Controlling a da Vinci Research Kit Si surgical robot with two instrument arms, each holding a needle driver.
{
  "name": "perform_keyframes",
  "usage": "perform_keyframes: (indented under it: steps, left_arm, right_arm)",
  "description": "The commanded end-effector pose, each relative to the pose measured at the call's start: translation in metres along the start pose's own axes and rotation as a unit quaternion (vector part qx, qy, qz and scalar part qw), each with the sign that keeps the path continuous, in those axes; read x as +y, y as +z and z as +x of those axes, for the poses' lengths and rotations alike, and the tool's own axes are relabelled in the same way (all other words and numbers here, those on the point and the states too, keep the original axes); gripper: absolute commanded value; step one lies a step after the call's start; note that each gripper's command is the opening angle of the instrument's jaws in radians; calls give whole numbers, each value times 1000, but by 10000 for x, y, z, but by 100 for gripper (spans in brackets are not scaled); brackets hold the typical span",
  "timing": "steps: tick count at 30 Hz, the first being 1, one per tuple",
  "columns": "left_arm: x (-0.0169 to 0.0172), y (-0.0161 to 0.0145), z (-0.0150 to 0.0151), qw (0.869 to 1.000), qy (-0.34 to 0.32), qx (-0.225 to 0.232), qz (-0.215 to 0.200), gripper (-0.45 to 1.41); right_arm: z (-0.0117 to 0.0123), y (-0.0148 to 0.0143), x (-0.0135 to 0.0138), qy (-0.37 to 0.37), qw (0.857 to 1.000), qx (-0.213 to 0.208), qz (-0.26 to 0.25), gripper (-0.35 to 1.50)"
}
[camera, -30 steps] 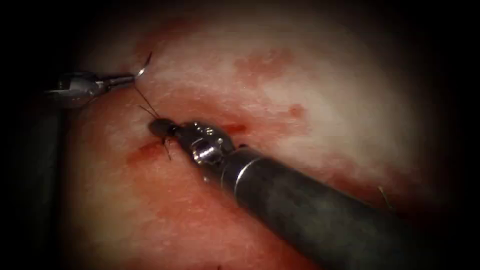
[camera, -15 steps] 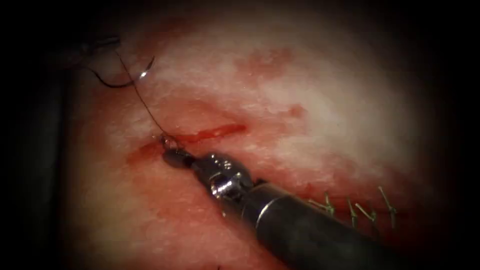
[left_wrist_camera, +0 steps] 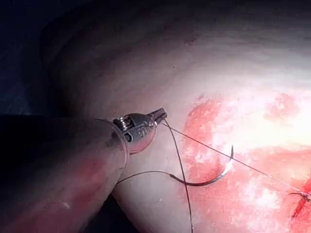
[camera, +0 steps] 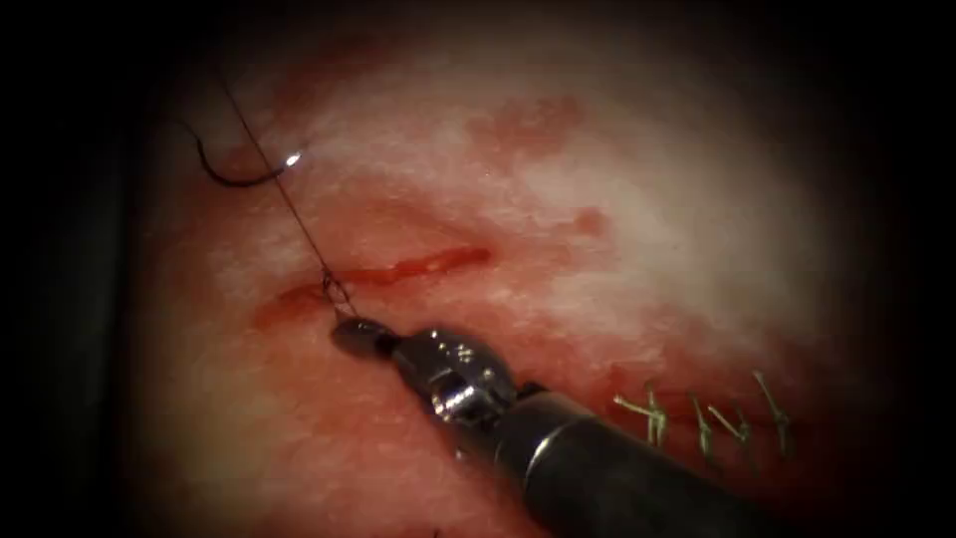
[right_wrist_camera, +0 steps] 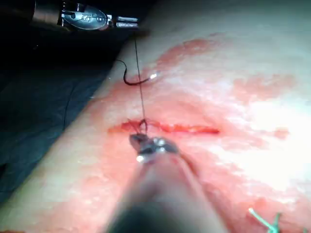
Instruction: Wound Closure
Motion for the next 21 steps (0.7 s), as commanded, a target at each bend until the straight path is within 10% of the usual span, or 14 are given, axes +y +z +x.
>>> perform_keyframes:
  steps: [1, 21]
  left_arm:
    - [-4, 9, -5, 1000, 0, -1, 3, -45]
    - [-55, 26, -69, 997, 11, -53, 49, -45]
  right_arm:
    - [0, 6, -2, -1, 1000, 0, 2, -35]
    - [-16, 4, -5, -18, 1000, 9, 16, -35]
